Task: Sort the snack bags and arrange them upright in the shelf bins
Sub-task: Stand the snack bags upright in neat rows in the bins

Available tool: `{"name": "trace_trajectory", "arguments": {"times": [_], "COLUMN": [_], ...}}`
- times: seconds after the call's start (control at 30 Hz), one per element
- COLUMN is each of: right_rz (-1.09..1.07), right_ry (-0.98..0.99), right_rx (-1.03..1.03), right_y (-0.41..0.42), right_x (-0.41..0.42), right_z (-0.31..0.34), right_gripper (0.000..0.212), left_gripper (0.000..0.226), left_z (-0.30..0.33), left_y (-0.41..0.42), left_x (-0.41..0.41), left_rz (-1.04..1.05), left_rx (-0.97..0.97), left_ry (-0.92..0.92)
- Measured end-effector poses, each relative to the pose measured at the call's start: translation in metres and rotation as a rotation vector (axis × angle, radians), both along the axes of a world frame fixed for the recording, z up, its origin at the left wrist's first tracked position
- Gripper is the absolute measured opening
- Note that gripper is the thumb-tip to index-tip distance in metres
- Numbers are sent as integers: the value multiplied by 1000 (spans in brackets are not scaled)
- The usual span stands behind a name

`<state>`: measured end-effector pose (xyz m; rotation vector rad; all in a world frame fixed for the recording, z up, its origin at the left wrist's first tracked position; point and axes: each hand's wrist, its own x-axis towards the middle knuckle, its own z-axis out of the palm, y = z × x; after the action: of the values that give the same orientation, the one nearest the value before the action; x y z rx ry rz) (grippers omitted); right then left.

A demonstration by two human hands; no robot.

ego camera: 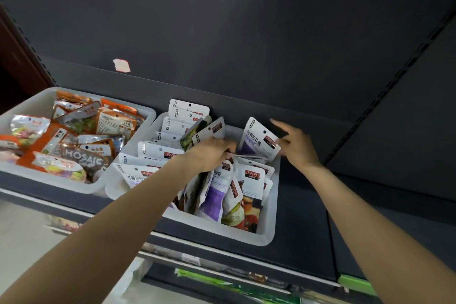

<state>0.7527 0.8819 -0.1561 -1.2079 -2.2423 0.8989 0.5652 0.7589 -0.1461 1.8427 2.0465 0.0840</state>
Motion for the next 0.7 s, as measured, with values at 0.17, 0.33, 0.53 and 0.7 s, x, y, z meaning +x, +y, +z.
{"name": "trace_trajectory", "arguments": {"times": [0.17, 0.33, 0.53, 0.7], "right_rz": [124, 163, 136, 283], "right_ry": [-158, -228, -196, -340], "right_rx": [124, 206, 352, 168], "right_y": [-8, -5, -4, -13], "right_x": [-13, -19, -24, -32], "right_z": [8, 14, 28, 21], "right_gripper": [33, 43, 11, 51], "left_gripper": [15, 16, 20, 23], "left_z": [9, 6, 1, 6], "left_y": [-7, -9, -15, -16], "left_x": [-7, -11, -15, -12], "left_rz": [-108, -139, -68, -58], "left_rx": [-23, -17, 48, 30], "left_ry": [-44, -129, -217, -237]}}
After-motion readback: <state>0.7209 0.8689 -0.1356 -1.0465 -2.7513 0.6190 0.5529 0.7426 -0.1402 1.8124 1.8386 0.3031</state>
